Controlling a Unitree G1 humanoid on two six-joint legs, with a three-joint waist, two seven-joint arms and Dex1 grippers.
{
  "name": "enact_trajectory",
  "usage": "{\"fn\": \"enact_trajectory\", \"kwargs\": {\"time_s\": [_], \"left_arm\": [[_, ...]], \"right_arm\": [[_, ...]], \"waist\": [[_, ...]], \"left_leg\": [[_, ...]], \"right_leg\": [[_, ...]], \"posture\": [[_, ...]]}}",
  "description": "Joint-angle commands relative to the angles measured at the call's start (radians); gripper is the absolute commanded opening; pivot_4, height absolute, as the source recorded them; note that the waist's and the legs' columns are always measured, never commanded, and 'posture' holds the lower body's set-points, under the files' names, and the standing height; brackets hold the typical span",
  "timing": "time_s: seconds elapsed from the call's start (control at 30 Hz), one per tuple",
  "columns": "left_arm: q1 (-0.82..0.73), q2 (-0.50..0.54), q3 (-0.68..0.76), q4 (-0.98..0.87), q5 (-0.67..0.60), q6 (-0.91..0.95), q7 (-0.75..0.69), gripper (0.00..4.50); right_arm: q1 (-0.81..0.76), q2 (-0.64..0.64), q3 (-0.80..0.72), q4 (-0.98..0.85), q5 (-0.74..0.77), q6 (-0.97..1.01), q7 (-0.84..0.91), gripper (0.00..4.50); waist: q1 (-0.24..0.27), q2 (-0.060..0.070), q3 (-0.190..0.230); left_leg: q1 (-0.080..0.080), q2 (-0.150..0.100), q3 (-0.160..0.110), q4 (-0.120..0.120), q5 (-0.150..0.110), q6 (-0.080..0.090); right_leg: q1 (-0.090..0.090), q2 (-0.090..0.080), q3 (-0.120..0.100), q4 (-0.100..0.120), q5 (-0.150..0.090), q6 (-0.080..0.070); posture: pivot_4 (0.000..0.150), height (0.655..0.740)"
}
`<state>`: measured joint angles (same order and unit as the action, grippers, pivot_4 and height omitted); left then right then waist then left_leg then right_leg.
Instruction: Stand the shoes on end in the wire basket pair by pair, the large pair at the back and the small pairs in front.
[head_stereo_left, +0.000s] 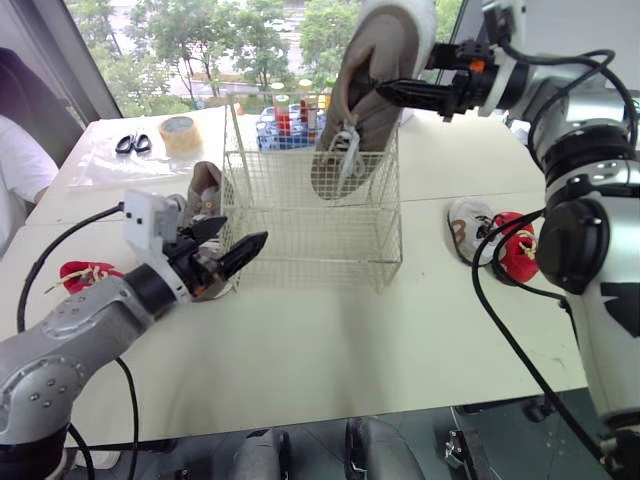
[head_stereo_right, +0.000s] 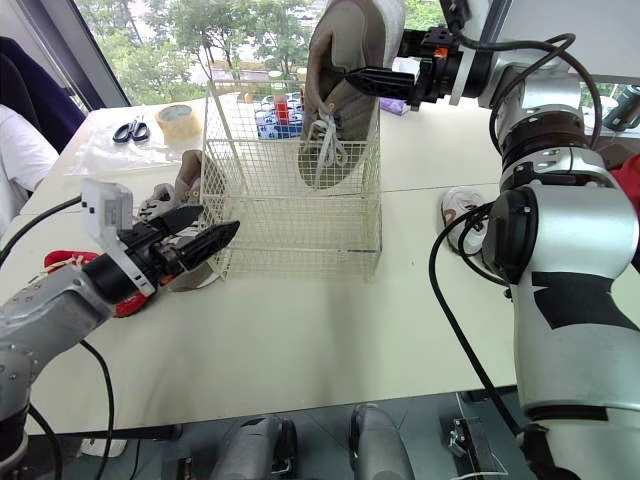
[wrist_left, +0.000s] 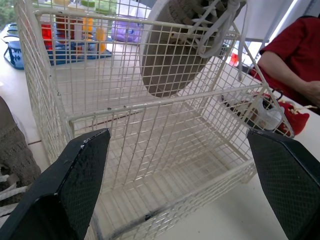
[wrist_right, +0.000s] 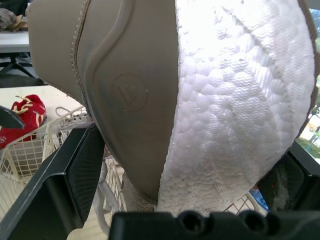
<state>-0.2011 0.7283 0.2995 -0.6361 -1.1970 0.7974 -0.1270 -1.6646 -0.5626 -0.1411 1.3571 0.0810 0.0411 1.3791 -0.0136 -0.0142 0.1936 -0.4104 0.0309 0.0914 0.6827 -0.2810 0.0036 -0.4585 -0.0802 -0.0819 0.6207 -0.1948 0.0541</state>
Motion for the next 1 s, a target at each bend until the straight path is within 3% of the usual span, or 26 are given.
{"fn": "enact_trajectory", "kwargs": {"time_s": [0.03,0.2,0.43,0.8,1.0], "left_arm": [[-0.025,-0.005,-0.011,-0.003,0.021,-0.011,-0.009,4.5],[-0.023,-0.012,-0.025,-0.004,0.044,-0.008,-0.006,4.5],[0.0,-0.027,-0.027,0.006,0.08,-0.02,-0.026,4.5],[0.019,-0.045,-0.039,0.04,0.163,-0.03,-0.102,4.5],[0.023,-0.058,-0.04,0.039,0.19,-0.028,-0.121,4.5]], "right_arm": [[-0.023,0.009,0.002,-0.043,-0.011,-0.019,0.0,4.45],[-0.005,0.018,0.033,-0.034,-0.05,0.043,-0.002,4.45],[0.012,0.0,-0.042,-0.032,0.008,0.173,-0.019,4.45],[0.076,-0.065,0.183,-0.058,-0.24,-0.225,-0.061,4.45],[0.037,-0.092,0.147,-0.038,-0.204,-0.123,0.008,4.45]], "waist": [[0.0,0.0,0.0],[0.001,0.0,0.0],[0.001,0.0,0.0],[-0.001,0.0,0.0],[-0.001,0.0,0.0]], "left_leg": [[0.0,0.0,0.0,0.0,0.0,0.0],[0.0,0.0,0.0,0.0,0.0,-0.001],[0.0,0.0,0.0,0.0,0.0,-0.001],[0.002,0.0,0.0,0.001,0.001,-0.001],[0.003,0.0,0.0,0.001,0.002,-0.003]], "right_leg": [[0.0,0.0,0.0,0.0,0.0,0.0],[0.0,0.0,0.0,0.0,0.0,0.0],[0.0,0.0,0.0,0.0,0.0,0.0],[0.001,0.0,0.0,0.002,0.0,0.0],[0.001,0.0,0.001,0.005,0.0,0.0]], "posture": [[0.15,0.74],[0.15,0.74],[0.15,0.74],[0.15,0.74],[0.15,0.74]]}}
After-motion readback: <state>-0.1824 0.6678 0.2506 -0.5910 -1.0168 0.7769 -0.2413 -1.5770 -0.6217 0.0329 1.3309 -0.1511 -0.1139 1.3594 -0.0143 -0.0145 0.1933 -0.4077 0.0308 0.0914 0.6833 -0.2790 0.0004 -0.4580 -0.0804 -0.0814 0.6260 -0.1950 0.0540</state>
